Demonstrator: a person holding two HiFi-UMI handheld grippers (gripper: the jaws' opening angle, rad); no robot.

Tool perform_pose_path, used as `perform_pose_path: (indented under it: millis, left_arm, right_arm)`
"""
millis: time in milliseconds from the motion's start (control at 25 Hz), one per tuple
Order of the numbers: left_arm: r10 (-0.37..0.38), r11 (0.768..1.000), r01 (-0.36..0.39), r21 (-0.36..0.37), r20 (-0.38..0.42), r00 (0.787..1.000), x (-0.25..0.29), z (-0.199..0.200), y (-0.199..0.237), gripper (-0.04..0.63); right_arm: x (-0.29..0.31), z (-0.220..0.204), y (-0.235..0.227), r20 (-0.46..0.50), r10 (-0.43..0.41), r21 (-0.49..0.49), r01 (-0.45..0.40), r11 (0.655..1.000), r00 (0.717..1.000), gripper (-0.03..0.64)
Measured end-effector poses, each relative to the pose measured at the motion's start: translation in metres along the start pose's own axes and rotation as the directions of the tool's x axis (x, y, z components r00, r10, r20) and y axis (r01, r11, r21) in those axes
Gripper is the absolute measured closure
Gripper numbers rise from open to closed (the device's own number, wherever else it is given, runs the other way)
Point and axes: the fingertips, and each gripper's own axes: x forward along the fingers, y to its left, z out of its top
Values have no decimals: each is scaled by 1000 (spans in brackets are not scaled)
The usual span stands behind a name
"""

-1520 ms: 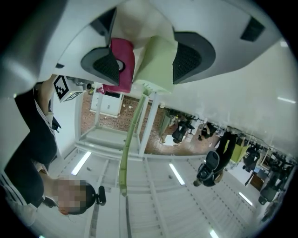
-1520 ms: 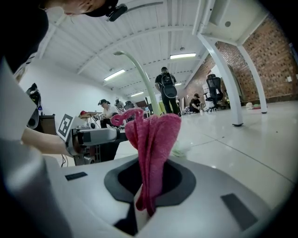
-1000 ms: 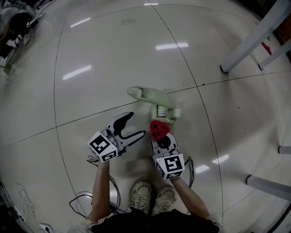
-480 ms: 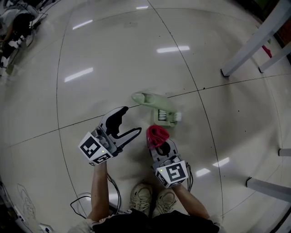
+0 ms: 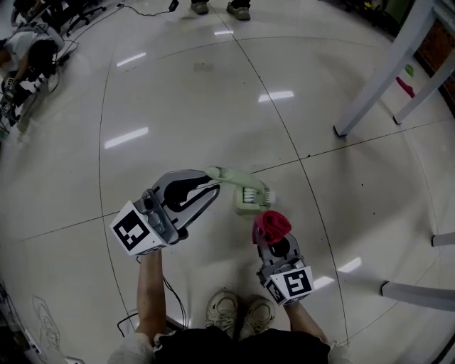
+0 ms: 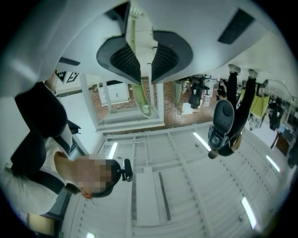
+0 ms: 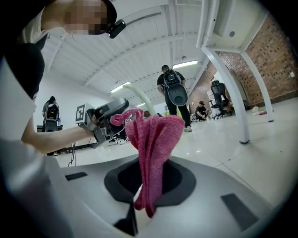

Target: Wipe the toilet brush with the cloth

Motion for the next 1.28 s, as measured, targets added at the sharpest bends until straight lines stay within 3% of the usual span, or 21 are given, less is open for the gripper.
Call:
perform_pose_path:
  millis: [80,280,360,440,640,840,1040,1240,1280]
  left_arm:
    - [1,1000,-2,20,13,1000,8,17,6,509]
    - [-104,994,105,41,-25,994,28,39,-3,487]
    - [-149,989,149,16,-33,988,33,41,-9,397]
    - [-159,987,159,3,-29,987,32,41,-12,379]
    - [-42,999,42,10,4,999,15,31,6,380]
    - [-94,995,94,-26,-30,995,13,24,-13,380]
    - [-111,994,112,-4,104,988,24,57,-13,380]
    - [-160,987,159,20,62,985,35,50,-8,384]
    - [-172,985,171,16,67,983,37,50,-8,438]
  right_arm:
    - [-6,31,-11,44,-13,-9,13,1000,999,586]
    - [-9,115,-19,127,29,-89,-18,996,992,586]
    - [-9,139,-19,155,44,-110,-27,994,987,586]
    - [-11,151,-20,183,43,-113,-22,993,982,586]
    - [-12,145,-27,190,22,-78,-8,997,982,586]
    - [-17,132,-32,160,25,-57,-16,998,987,586]
    - [-16,136,-33,176,26,-37,-20,999,984,586]
    - [-18,131,-37,171,34,-27,-30,999,985,586]
    - [-18,130,-39,170,35,-24,-32,999,985,586]
